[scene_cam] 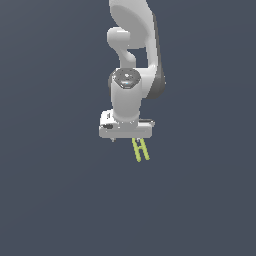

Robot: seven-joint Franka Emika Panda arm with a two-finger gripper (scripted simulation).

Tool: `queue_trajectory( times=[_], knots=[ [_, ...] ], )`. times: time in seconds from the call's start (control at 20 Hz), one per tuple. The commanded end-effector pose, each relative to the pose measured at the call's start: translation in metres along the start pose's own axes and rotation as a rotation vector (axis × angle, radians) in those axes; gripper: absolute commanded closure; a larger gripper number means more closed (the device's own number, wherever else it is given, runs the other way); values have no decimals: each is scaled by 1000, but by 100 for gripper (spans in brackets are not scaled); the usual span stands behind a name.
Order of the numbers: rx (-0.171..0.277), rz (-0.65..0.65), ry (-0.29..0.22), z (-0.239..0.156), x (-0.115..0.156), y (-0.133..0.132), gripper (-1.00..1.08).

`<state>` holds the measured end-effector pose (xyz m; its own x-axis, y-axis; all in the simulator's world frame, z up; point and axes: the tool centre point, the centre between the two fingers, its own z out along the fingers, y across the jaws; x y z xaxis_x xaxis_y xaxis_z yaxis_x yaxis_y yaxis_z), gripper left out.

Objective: Pick up the object and move it to a goal position.

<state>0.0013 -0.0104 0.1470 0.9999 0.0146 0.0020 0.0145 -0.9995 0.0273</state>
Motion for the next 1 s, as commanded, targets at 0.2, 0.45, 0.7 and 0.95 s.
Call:
queue_trajectory(
  times=[0.2, 0.45, 0.7, 0.95],
  knots=[
    [8, -69, -1, 32, -10, -29, -92],
    [18, -135, 0, 61, -23, -57, -92],
    [25, -172, 0, 77, -32, -73, -92],
    [27, -179, -1, 79, -34, -76, -92]
  ],
)
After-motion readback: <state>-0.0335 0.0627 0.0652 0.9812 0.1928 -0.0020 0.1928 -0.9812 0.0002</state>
